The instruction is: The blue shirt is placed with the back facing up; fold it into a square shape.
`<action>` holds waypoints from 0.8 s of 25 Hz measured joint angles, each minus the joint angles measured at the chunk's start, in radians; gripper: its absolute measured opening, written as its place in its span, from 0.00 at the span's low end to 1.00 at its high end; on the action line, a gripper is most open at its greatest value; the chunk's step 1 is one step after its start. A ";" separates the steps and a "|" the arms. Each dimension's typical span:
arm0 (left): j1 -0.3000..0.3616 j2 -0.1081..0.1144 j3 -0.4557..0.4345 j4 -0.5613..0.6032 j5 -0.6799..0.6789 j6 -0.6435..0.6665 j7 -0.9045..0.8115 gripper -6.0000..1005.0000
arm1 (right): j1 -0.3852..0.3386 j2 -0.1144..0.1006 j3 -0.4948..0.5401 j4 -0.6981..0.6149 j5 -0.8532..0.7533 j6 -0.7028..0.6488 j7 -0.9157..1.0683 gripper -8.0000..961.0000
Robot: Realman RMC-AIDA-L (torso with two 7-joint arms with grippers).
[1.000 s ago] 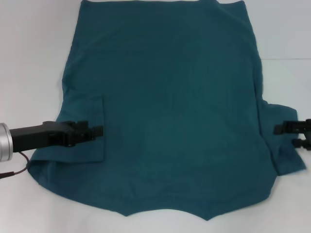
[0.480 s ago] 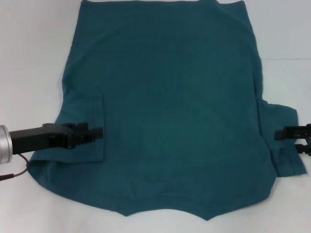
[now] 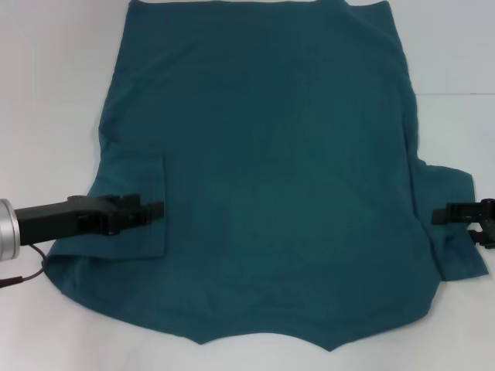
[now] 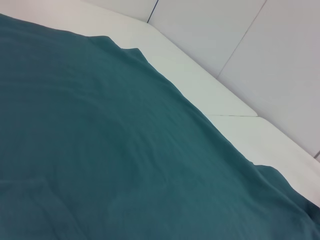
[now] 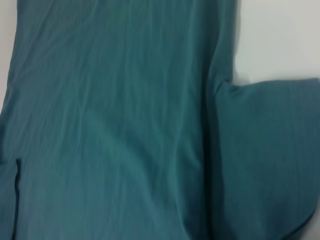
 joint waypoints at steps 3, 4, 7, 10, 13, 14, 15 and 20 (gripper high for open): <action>0.000 0.000 0.000 0.000 0.000 0.000 -0.003 0.61 | 0.003 0.002 -0.001 0.000 0.002 0.003 0.007 0.92; 0.000 0.000 0.000 0.000 0.000 0.000 -0.004 0.61 | 0.002 0.002 0.002 -0.002 0.006 0.000 0.006 0.88; 0.000 0.001 0.000 0.000 0.001 0.000 -0.005 0.61 | -0.002 0.000 0.006 -0.004 0.012 -0.004 0.007 0.75; 0.000 0.001 0.000 0.000 0.001 0.000 -0.004 0.61 | -0.004 -0.003 0.005 0.001 0.013 -0.004 0.009 0.67; 0.000 0.001 0.000 0.000 0.001 0.000 -0.001 0.61 | -0.006 -0.004 0.005 0.001 0.014 -0.004 0.010 0.61; 0.000 0.001 0.000 0.000 0.001 0.000 -0.001 0.61 | -0.007 -0.005 0.005 0.001 0.014 -0.004 0.011 0.59; 0.000 0.001 0.000 0.000 0.000 0.000 -0.001 0.61 | -0.007 -0.006 0.005 0.001 0.013 -0.005 0.011 0.56; 0.000 0.001 0.000 0.000 0.000 0.000 -0.002 0.61 | -0.008 -0.007 0.003 0.001 0.010 -0.001 0.021 0.43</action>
